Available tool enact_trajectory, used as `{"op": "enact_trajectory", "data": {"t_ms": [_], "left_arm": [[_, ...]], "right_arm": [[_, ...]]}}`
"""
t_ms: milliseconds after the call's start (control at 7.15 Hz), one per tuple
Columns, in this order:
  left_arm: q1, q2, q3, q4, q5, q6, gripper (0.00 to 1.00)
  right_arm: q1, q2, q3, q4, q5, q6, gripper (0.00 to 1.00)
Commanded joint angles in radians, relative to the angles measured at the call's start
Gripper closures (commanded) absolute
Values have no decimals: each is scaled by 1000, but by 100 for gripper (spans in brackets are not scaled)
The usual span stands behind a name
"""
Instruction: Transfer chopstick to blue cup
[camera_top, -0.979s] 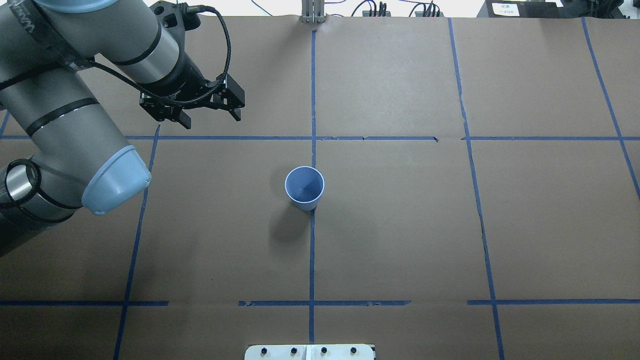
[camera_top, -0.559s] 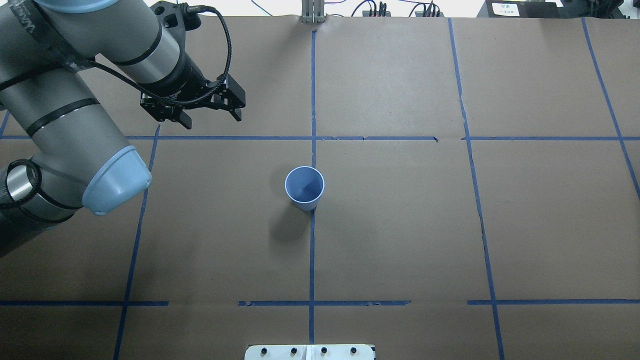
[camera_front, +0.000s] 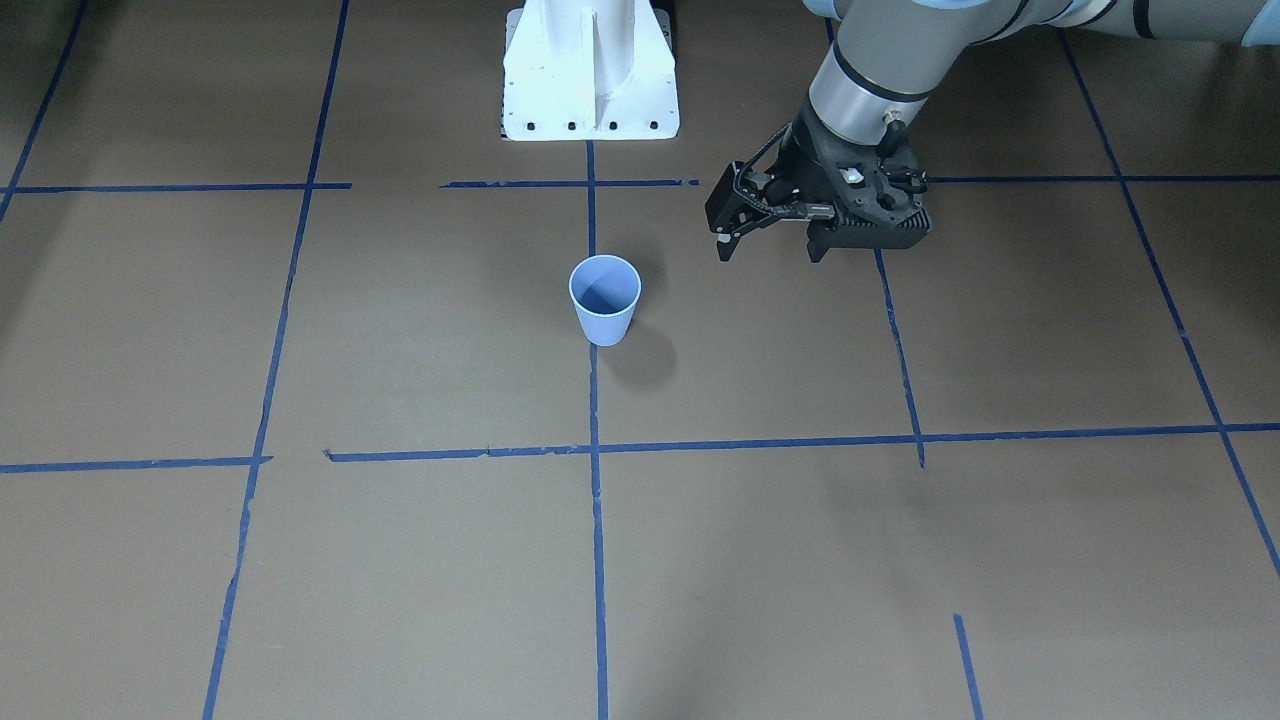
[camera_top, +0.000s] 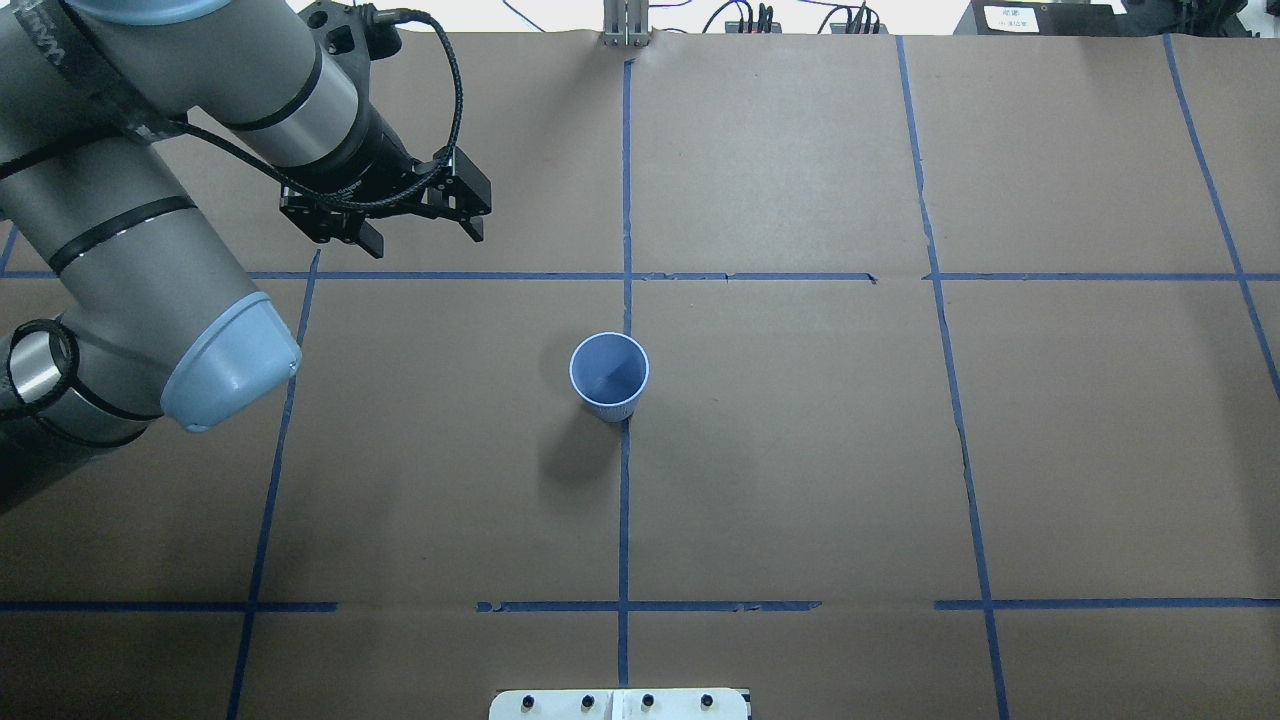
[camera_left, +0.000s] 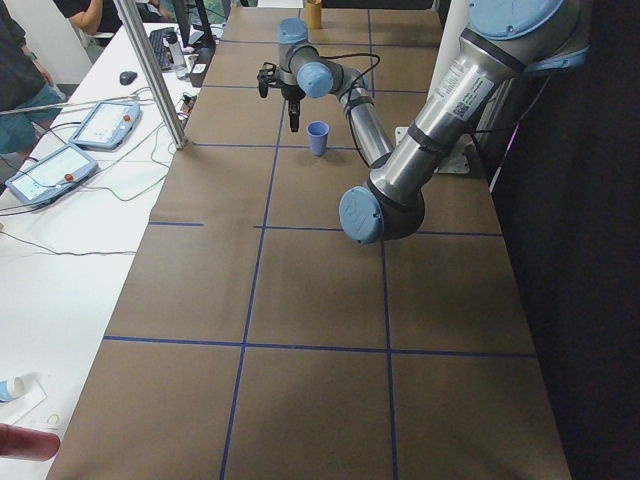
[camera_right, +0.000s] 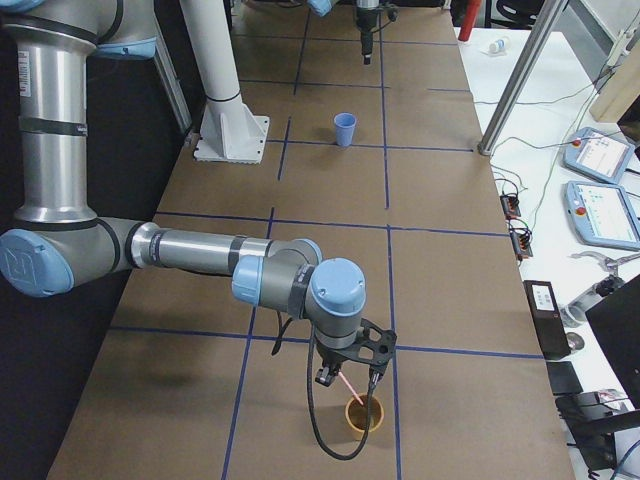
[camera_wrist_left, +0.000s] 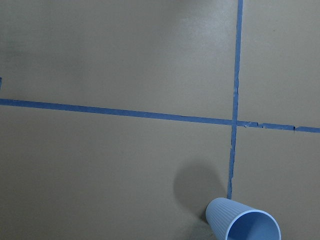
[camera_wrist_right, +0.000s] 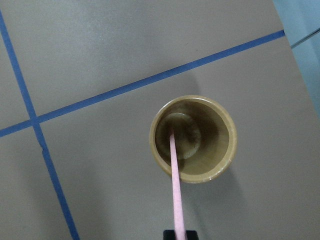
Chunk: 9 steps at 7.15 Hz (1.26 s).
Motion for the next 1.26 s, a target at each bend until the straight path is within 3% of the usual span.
{"op": "enact_trajectory", "data": {"t_ms": [0,140,420,839,1119], "left_arm": [[-2,8,-2,-1,0,3,0],[-5,10,-7,-1,2,4,0],[-22,95,-76,5,8,56,0],[-180,261,-101,6,-15,350,0],[-282,367,-99,6,-54,574,0]], "right_arm": [[70,37,148,-242,-117,-150,100],[78,75,191,-324,-100,-154,100],[-27,220,192,-399,161,-62,100],[-256,444,224,-395,188,276,100],[-527,642,261,-380,162,689,100]]}}
